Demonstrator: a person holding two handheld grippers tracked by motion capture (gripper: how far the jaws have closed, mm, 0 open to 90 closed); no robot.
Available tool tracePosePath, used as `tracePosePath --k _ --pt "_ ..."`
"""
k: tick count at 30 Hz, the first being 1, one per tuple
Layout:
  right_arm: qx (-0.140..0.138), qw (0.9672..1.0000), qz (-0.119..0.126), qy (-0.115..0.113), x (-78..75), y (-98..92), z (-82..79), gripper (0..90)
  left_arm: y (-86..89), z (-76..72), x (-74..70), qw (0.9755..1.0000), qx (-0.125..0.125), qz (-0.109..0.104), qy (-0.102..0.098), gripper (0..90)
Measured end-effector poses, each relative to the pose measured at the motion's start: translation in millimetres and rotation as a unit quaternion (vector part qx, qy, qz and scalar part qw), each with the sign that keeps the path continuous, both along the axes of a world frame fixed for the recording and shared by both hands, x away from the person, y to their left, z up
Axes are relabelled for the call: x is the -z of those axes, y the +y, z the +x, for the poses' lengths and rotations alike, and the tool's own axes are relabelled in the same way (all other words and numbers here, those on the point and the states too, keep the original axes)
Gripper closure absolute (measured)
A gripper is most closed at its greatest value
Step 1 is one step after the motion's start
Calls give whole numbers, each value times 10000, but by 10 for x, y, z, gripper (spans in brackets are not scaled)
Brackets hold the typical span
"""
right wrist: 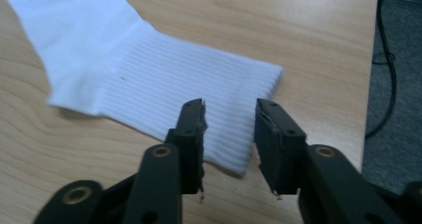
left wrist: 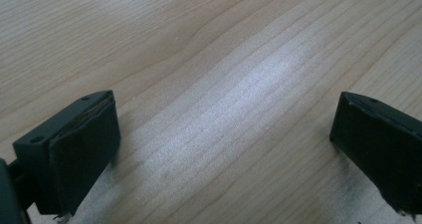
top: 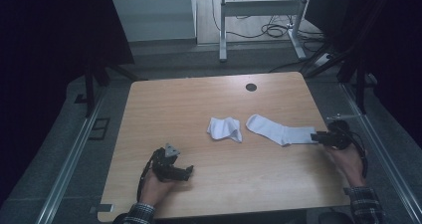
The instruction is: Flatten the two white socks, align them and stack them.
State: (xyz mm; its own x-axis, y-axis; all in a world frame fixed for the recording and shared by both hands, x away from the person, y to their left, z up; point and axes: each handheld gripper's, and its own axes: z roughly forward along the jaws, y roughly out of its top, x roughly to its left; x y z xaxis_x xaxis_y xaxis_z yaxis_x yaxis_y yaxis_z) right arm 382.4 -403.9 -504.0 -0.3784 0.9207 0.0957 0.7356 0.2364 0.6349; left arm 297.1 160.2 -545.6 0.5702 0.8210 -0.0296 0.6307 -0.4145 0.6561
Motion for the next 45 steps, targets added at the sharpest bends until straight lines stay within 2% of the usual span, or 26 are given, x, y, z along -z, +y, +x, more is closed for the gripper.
tracePosePath --k 1,3,5,7,8,9,10,11,12,13,16,21,25,27,28,29,31,32,33,34,38,39,41,45 --pt "0 10000 0 0 0 0 0 623 -3 6 0 10000 -6 0 1 0" --pt "-169 9997 14 -151 -89 106 -3 612 -15 16 3 10000 -42 -33 0 0" --pt "-270 9995 28 -173 -111 163 0 621 -22 26 3 10000 -51 -35 -5 0" --pt "-507 9984 186 -178 -124 322 9 698 -27 32 0 10000 -47 -30 4 0" --pt "-662 9973 300 -117 -98 465 22 744 -27 32 -2 10000 -51 -31 7 4" --pt "-662 9973 300 -117 -98 465 22 744 -27 31 -5 10000 -56 -28 13 4" --pt "-843 9959 323 -52 -43 629 47 765 -26 30 -10 10000 -65 -24 21 24" --pt "-932 9951 329 -39 -12 708 60 768 -27 30 -17 10000 -70 -12 27 38" --pt "-932 9951 329 -39 -12 708 60 768 -29 29 -24 10000 -88 -12 33 38" --pt "-1086 9937 266 -3 43 842 84 768 -37 28 -42 10000 -85 -11 36 86" --pt "-1206 9927 25 77 107 939 107 778 -58 29 -62 10000 -66 1 65 137" --pt "-1216 9923 10 254 151 888 44 789 -206 53 -119 9999 89 58 -16 141" --pt "-1223 9919 86 337 153 769 -118 788 -409 88 -202 9994 278 -16 -218 170" --pt "-1255 9912 165 380 155 736 -179 789 -449 100 -214 9992 315 -22 -230 183" --pt "-1267 9910 185 397 155 726 -207 789 -532 133 -231 9989 388 -121 -235 190" --pt "-1288 9907 185 404 152 721 -230 784 -532 133 -231 9989 388 -121 -235 196" --pt "-1309 9906 150 359 132 710 -262 756 -670 207 -260 9981 482 -290 -233 218" --pt "-1299 9909 155 326 113 698 -267 742 -670 207 -260 9981 482 -290 -233 229" --pt "-1275 9913 151 276 94 682 -267 731 -777 269 -281 9974 528 -432 -225 243" --pt "-1252 9918 135 229 74 661 -263 725 -777 269 -281 9974 528 -432 -225 261" --pt "-1100 9939 96 74 13 544 -244 693 -1015 412 -328 9953 627 -687 -253 349" --pt "-1046 9945 77 50 6 505 -240 687 -1145 488 -355 9945 719 -719 -264 373" --pt "-1000 9950 38 15 4 461 -235 680 -1212 526 -367 9941 760 -722 -283 395" --pt "-721 9973 8 -157 4 217 -217 674 -1485 659 -405 9931 908 -671 -303 536"
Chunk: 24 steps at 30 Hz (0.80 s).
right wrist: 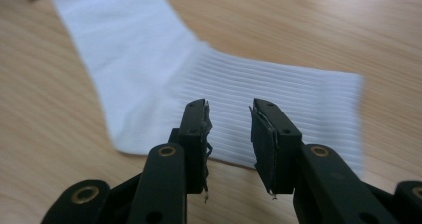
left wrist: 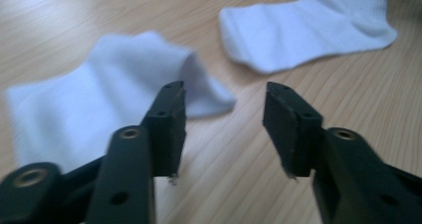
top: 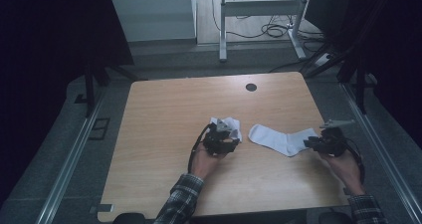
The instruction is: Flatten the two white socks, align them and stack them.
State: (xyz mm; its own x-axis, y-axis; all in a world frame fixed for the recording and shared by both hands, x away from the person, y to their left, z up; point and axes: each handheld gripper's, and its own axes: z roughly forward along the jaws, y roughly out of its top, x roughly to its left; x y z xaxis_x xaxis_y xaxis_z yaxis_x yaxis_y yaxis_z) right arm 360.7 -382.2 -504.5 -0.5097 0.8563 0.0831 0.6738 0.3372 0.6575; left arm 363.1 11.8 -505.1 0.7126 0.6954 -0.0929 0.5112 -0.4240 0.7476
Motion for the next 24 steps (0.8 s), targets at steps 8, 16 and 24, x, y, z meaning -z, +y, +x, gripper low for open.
tracePosePath --k 8,16,24 --pt "472 9986 -124 -226 -55 -379 16 714 -470 237 -5 9998 107 131 -65 648" --pt "663 9975 64 -246 -2 -452 84 639 -736 403 118 9992 -166 350 -121 530" --pt "611 9980 -96 -104 145 -357 132 657 -804 461 264 9983 -293 513 16 622"
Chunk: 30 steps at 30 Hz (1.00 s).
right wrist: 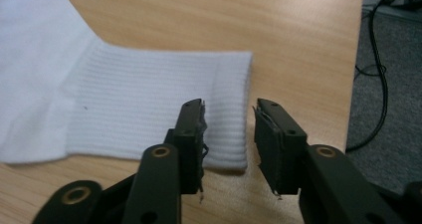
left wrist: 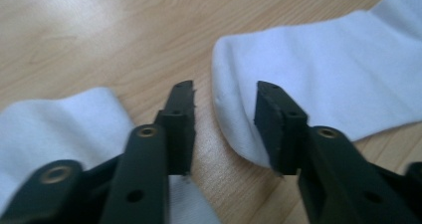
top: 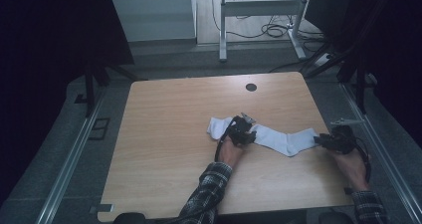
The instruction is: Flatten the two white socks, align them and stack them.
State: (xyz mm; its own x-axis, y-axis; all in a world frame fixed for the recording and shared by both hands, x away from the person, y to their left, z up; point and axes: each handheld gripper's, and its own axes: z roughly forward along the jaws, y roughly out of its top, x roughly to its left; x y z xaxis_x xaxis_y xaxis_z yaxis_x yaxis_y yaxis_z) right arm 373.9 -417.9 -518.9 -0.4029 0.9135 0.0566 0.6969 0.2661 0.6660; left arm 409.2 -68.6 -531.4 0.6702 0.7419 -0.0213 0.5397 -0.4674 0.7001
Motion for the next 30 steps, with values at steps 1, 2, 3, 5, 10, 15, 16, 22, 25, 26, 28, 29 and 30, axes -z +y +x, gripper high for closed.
tracePosePath --k 1,2,3,5,10,15,16,22,25,26,28,29,30 --pt "-5 10000 -50 64 18 9 -1 689 -11 5 29 9999 30 31 92 654" --pt "-14 9999 -51 97 41 15 -3 711 -2 6 36 9998 60 -81 151 697" --pt "-14 9999 -51 97 41 15 -3 711 -2 6 36 9998 60 -81 151 732" --pt "-15 9999 108 112 54 3 -24 783 16 8 41 9993 32 -236 282 790" --pt "-34 9999 51 125 10 31 -64 809 61 -28 -10 9991 52 -314 283 851" --pt "-135 9998 117 47 -79 68 -124 810 144 -82 -138 9986 156 -451 223 850" --pt "-160 9998 98 16 -101 80 -138 810 144 -82 -138 9986 156 -451 223 850" --pt "-343 9993 95 -93 -208 184 -216 809 276 -229 -307 9986 256 -458 55 849" --pt "-478 9987 125 -150 -276 265 -271 810 391 -320 -399 9985 254 -479 -32 850" --pt "-529 9983 155 -175 -307 308 -297 809 419 -338 -416 9985 247 -478 -46 850" --pt "-598 9978 191 -207 -337 348 -320 809 490 -382 -458 9986 234 -457 -104 850" --pt "-632 9975 231 -219 -357 376 -335 810 535 -409 -480 9986 226 -458 -113 850" --pt "-664 9972 270 -220 -378 404 -350 810 585 -437 -503 9986 225 -462 -121 850"
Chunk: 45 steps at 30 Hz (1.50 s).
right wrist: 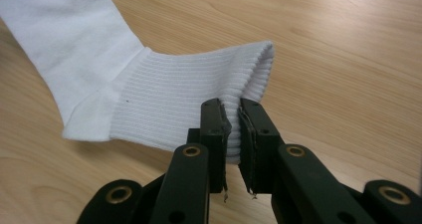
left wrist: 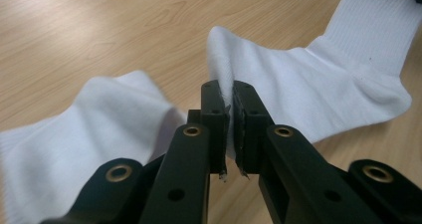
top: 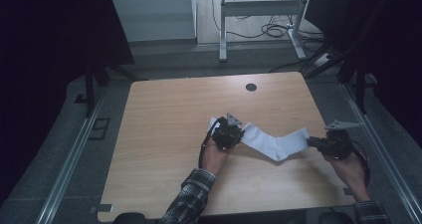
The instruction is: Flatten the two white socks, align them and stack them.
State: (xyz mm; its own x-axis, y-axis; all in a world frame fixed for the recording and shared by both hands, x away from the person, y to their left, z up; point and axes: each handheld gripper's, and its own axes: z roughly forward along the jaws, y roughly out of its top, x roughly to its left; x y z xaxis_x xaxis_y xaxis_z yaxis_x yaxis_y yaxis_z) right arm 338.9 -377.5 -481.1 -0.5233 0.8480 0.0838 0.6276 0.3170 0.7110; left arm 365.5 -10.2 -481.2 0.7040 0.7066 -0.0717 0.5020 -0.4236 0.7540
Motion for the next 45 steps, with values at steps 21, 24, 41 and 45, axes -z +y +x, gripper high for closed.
tracePosePath --k 21,24,41,45 --pt "-1388 9903 78 26 -86 1148 -181 804 1348 -760 71 9975 -663 -64 226 847" --pt "-1446 9894 20 120 -1 1237 -159 803 1406 -787 159 9968 -729 -51 333 841" --pt "-1182 9924 -131 314 235 1109 -67 659 1384 -459 169 9945 -975 -107 367 643" --pt "-1080 9937 -184 243 251 991 -36 640 1192 -233 106 9956 -861 -84 359 636"
